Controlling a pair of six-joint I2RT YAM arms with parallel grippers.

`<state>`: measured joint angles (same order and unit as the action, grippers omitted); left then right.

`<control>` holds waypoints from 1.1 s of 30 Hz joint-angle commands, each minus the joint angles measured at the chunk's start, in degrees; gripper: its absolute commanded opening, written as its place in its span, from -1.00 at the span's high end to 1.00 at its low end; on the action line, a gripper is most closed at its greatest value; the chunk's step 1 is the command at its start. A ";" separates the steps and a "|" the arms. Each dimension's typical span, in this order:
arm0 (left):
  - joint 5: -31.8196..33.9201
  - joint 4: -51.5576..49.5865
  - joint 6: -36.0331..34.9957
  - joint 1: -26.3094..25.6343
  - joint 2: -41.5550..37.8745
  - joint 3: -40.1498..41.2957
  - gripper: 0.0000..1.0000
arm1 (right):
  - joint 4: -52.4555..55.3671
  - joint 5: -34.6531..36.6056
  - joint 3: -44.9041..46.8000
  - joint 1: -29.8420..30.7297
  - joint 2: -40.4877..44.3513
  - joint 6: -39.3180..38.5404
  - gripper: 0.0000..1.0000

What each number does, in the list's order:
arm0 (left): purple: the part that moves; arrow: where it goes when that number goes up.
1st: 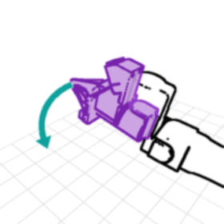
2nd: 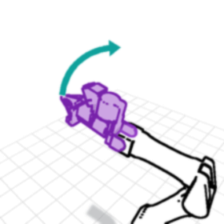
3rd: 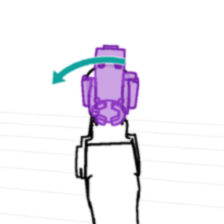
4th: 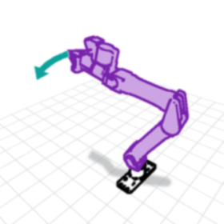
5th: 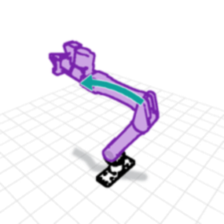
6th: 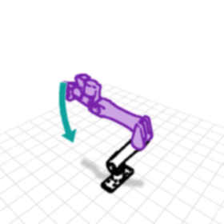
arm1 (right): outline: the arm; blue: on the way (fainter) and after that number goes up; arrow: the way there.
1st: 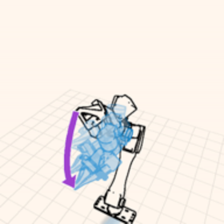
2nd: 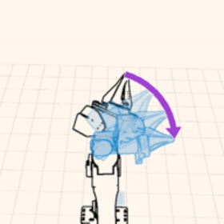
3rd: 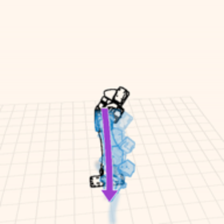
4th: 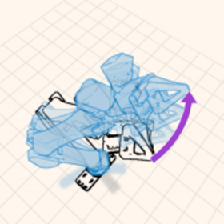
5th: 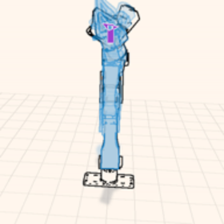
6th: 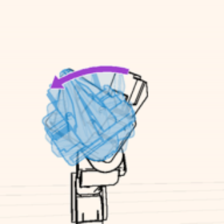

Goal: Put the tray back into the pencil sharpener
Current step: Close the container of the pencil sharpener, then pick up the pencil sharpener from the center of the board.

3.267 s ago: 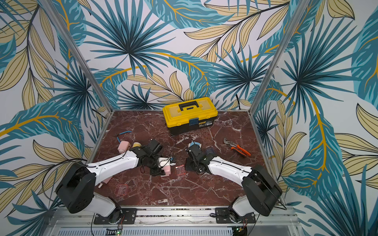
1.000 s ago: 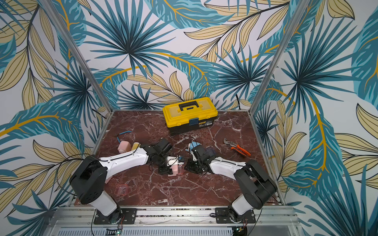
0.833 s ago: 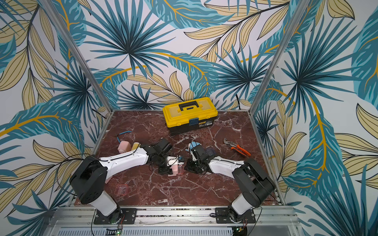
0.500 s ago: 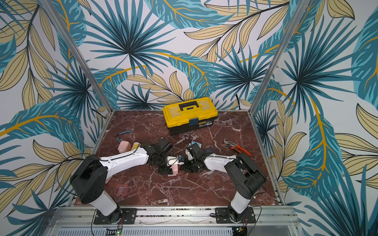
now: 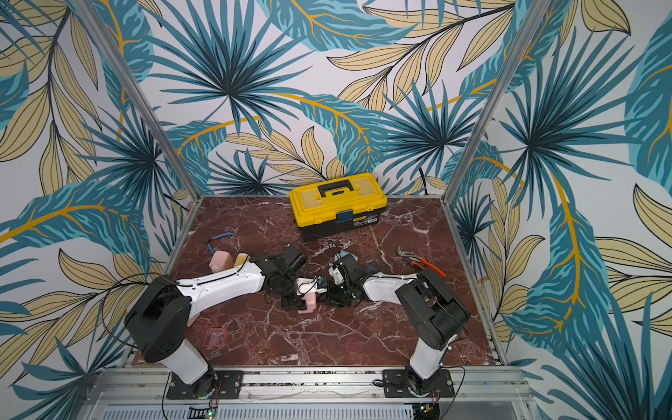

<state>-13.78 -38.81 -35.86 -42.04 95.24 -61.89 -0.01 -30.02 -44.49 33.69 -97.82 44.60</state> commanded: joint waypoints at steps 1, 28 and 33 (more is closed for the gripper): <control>1.56 2.16 2.13 -0.26 -0.13 -0.01 0.09 | 3.81 5.81 3.63 -1.23 6.93 -0.12 0.43; 31.23 2.07 65.32 -1.16 -6.45 -3.02 1.00 | 22.95 25.57 -0.76 -1.81 25.35 -5.72 0.36; 32.95 2.07 68.78 -0.76 -2.33 -4.87 1.00 | 23.65 25.54 -0.47 -1.81 26.09 -5.76 0.36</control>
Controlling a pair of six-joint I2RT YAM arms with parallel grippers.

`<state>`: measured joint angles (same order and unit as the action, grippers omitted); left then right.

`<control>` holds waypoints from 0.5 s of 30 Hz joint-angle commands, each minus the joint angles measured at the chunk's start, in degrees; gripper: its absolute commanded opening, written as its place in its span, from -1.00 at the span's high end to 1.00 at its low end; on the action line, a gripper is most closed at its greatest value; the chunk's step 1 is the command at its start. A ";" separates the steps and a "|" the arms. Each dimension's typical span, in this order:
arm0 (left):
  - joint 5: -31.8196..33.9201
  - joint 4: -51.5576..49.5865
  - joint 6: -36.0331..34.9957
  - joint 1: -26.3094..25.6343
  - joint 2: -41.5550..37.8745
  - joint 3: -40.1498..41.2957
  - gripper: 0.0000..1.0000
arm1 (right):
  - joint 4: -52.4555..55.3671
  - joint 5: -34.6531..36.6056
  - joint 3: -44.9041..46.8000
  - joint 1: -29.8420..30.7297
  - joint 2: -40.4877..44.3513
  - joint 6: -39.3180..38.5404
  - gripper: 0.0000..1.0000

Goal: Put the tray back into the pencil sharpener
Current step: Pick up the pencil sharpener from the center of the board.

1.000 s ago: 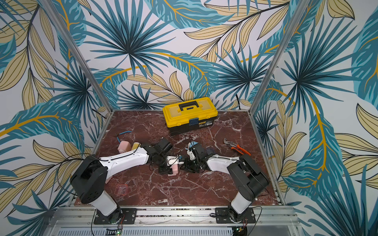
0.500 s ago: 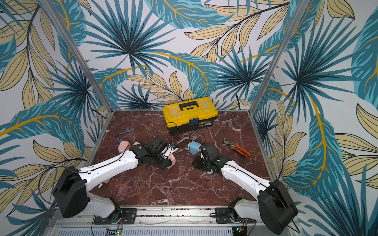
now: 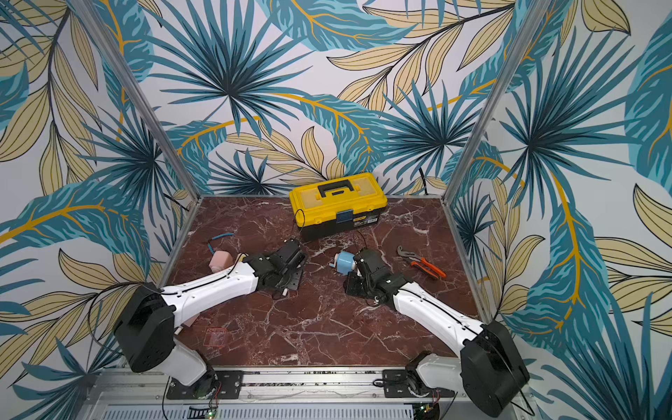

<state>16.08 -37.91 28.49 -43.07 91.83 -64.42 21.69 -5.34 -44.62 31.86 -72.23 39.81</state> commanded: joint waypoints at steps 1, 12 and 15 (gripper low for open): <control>3.54 1.17 4.78 0.27 1.87 -2.71 1.00 | 2.03 0.94 -0.32 -0.01 0.69 -1.00 0.35; 4.86 1.15 6.88 1.71 8.15 -6.03 0.79 | 2.38 1.09 0.03 0.02 1.21 -0.70 0.35; 4.43 1.11 7.76 2.10 8.95 -6.15 0.58 | 2.39 1.35 0.01 0.01 1.38 -0.62 0.35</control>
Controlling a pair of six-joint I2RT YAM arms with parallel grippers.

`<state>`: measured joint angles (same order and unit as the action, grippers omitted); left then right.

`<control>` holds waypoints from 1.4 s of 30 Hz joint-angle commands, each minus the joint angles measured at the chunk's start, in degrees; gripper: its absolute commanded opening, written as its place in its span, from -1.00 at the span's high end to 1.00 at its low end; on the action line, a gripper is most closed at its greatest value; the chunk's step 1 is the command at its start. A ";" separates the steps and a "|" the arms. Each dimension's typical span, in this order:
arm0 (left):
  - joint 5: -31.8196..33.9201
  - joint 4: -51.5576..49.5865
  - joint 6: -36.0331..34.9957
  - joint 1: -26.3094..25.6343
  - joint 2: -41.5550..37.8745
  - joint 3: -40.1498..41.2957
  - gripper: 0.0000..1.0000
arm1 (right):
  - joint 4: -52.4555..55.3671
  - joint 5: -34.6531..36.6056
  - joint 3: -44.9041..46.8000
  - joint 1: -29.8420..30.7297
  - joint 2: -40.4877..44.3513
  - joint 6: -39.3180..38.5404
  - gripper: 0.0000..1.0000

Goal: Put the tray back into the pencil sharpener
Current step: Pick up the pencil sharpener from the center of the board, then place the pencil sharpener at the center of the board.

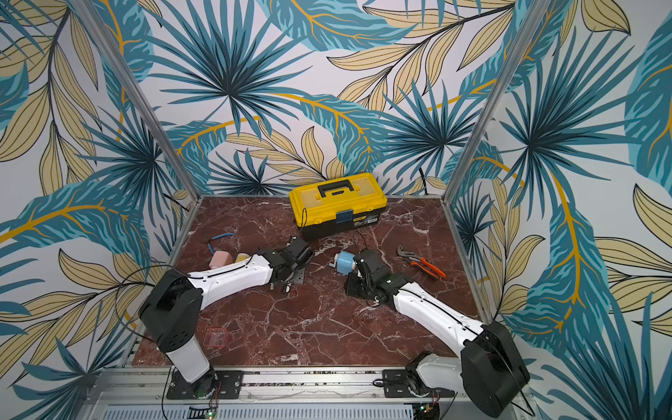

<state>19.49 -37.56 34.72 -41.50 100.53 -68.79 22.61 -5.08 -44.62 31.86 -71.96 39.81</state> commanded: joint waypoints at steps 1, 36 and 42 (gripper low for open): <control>0.84 0.74 1.75 0.66 0.44 -1.72 0.55 | 1.53 1.12 0.05 -0.03 1.20 -0.66 0.35; 12.07 1.30 -3.54 -0.79 -17.51 0.18 -0.59 | 10.87 13.35 -2.70 -0.31 3.34 -1.80 0.22; 13.79 8.12 -7.43 -0.87 -24.92 3.36 -0.55 | 17.62 21.67 -6.07 -2.42 2.41 0.82 0.10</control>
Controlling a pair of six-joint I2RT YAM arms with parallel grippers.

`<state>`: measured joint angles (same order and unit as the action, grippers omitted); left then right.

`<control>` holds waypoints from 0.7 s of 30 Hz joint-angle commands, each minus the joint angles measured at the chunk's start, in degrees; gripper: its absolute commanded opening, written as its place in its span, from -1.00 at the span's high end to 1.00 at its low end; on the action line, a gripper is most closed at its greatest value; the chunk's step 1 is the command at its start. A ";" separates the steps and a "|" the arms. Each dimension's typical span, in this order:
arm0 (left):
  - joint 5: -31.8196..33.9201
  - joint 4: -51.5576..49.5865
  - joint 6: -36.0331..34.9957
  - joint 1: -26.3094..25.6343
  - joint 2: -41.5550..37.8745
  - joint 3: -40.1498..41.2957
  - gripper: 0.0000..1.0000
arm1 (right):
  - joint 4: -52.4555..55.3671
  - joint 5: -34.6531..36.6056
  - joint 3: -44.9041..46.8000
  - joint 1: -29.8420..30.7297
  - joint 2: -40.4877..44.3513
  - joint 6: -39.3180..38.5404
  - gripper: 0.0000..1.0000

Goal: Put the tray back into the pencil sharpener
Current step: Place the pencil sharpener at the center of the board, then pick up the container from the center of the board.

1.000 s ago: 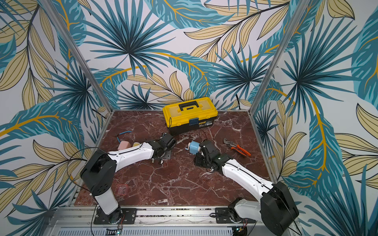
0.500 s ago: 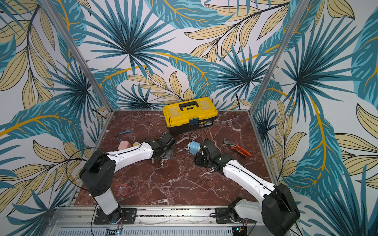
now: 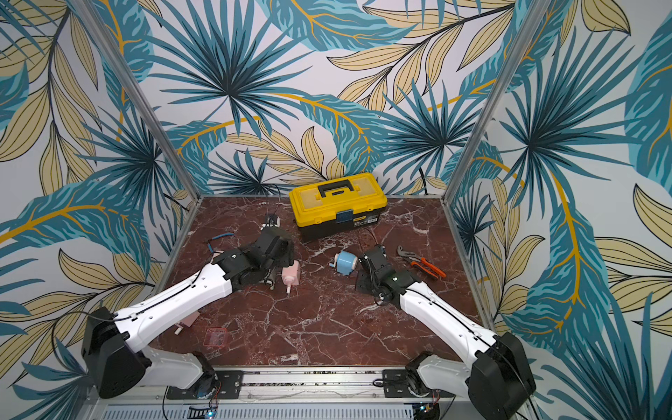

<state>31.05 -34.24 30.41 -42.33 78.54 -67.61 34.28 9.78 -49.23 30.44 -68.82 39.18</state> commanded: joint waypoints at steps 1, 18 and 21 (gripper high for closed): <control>1.06 7.15 -4.20 0.09 -4.04 3.46 -0.55 | 6.52 7.63 -1.63 -1.45 -0.95 2.18 0.09; -19.55 32.26 -13.19 2.57 -13.92 17.90 -0.56 | -5.73 5.45 -2.36 -8.41 -14.41 18.69 0.01; -20.15 34.09 -12.60 2.78 -15.86 20.24 -0.57 | -6.99 4.81 -2.32 -9.41 -16.35 19.53 0.03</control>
<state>13.19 -5.04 18.57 -40.01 64.71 -48.93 29.74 15.31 -50.98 21.80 -83.90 55.88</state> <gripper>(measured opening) 0.782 0.487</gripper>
